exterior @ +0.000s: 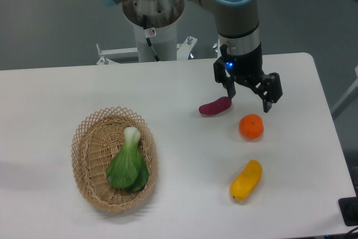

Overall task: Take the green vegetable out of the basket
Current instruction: 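Move the open gripper over the bok choy in the wicker basket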

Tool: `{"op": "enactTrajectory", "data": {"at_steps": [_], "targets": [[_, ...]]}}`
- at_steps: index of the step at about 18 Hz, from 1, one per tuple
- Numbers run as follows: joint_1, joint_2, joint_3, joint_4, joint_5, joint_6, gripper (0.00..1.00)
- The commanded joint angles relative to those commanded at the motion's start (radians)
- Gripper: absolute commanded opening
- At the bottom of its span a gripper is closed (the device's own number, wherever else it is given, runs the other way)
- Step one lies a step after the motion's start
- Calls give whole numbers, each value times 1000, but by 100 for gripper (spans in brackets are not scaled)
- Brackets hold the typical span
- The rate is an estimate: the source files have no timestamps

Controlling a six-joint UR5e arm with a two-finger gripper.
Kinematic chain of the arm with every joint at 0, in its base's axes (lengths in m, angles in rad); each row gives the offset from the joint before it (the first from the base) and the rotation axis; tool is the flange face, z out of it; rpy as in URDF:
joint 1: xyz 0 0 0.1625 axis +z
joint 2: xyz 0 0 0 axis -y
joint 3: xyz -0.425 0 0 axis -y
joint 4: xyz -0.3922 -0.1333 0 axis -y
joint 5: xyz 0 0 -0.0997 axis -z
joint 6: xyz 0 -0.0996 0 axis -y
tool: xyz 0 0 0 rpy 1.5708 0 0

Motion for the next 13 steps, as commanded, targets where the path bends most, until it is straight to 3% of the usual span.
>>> {"op": "enactTrajectory", "data": {"at_steps": [8, 13], "targets": [[-28, 21, -37, 2, -32, -18, 100], [-63, 44, -121, 70, -121, -262, 100]]}}
